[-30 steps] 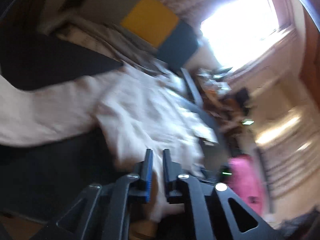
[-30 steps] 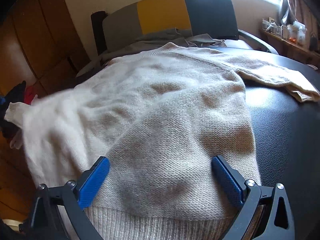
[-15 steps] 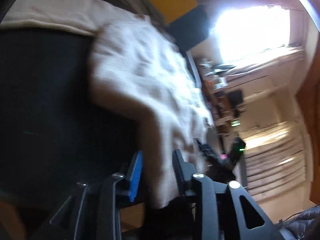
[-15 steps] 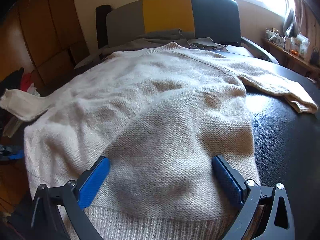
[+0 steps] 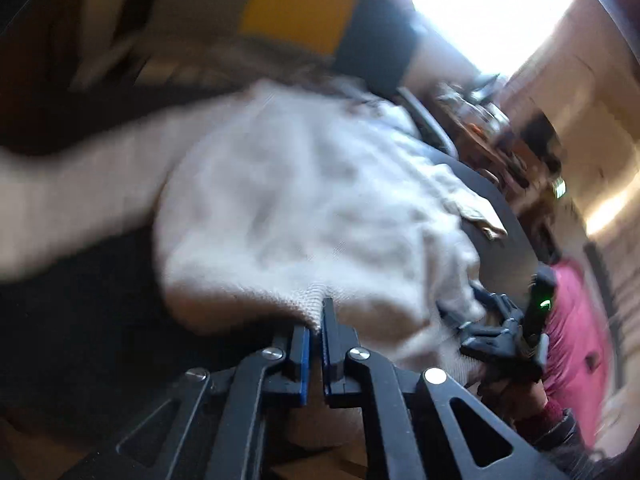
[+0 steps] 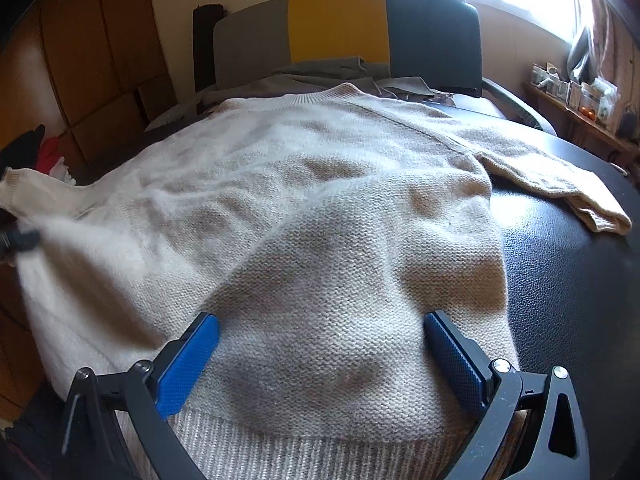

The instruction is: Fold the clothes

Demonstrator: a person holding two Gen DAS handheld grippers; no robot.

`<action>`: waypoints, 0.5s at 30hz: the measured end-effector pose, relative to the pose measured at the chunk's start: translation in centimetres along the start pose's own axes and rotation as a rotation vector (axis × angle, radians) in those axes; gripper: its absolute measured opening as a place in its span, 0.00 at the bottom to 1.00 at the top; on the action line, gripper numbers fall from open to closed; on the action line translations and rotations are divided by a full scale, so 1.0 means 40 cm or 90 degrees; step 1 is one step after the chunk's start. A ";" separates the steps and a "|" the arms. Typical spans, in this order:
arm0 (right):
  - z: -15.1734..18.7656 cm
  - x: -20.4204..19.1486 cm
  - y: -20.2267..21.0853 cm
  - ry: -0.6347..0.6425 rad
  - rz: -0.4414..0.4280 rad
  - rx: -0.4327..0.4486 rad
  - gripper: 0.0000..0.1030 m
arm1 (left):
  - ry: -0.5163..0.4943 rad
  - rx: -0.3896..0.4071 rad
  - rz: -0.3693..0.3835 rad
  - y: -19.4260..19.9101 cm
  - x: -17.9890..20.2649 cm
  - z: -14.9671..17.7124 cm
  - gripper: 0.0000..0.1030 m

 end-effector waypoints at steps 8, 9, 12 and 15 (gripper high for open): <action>0.000 0.007 0.012 -0.023 -0.027 0.019 1.00 | -0.029 -0.173 0.111 -0.257 0.164 -0.126 0.20; 0.000 0.007 0.014 -0.025 -0.031 0.022 1.00 | -0.008 -0.169 0.120 -0.261 0.156 -0.133 0.20; 0.000 0.010 0.019 -0.035 -0.047 0.031 1.00 | 0.016 -0.124 0.152 -0.204 0.114 -0.144 0.20; -0.004 0.011 0.018 -0.039 -0.056 0.036 1.00 | 0.058 -0.078 0.134 -0.121 0.021 -0.122 0.21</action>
Point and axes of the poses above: each gripper's, at about its wrist camera, not at the fingertips, and y roughly against the way its jaws point, x to its right, z to its underside, the point moved 8 cm from there along -y, roughly the way its jaws point, and after that the axes turned 6 degrees about -y, right-handed, at the moved point
